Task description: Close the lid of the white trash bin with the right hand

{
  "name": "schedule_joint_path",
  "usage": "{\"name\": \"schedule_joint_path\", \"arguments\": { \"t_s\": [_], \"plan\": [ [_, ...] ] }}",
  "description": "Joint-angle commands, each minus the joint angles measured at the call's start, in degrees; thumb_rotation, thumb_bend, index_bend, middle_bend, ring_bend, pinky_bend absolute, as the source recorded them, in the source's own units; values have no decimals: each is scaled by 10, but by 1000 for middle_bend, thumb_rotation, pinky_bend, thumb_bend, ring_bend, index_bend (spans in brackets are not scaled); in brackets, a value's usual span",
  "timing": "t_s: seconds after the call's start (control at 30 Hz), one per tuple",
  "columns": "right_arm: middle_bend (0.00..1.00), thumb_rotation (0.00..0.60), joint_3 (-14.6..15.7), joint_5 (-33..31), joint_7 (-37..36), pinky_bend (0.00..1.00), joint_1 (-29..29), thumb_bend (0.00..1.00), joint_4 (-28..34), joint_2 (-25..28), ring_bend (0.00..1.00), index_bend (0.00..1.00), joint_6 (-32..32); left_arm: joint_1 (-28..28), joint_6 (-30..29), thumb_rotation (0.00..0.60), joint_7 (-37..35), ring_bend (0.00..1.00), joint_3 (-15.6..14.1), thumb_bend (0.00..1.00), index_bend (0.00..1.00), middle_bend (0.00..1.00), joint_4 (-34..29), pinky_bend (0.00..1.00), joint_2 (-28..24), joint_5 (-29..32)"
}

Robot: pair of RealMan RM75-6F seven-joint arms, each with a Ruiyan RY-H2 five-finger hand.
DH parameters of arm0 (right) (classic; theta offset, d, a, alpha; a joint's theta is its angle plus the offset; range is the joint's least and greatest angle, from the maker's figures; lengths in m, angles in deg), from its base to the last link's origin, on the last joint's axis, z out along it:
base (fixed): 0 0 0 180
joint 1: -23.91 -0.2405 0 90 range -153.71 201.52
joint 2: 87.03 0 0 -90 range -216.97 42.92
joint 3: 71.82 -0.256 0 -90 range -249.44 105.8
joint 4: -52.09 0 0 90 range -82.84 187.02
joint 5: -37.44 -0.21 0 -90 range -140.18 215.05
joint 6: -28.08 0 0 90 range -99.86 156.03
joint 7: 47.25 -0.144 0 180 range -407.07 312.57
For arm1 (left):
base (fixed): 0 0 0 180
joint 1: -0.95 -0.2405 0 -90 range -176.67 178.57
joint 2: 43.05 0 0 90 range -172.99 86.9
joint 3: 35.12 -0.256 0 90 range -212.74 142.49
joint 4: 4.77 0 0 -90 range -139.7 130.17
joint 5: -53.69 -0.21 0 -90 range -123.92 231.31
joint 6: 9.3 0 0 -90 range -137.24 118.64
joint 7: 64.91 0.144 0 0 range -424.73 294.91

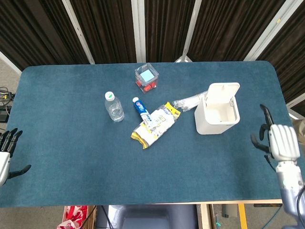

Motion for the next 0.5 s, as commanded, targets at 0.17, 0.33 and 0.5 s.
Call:
{"name": "schedule_joint_path", "arguments": {
  "t_s": [0.17,0.33,0.5],
  "plan": [
    [818,600,-93,-205,49,821,-127,694,-1,43,928,0,140,2,6,600,-2,0,1,0,0,0,2,0,1,4],
    [820,600,-106,-300,82,821,-188,716,-32,40,931,0,190,2,10,600,-3,0,3,0,0,0,4,0,1,13],
    [822,600,-106,-401,109,821,-247,715,-58,29,932,0,230,3,9,600,1,0,5,0,0,0,6,0,1,14]
  ]
}}
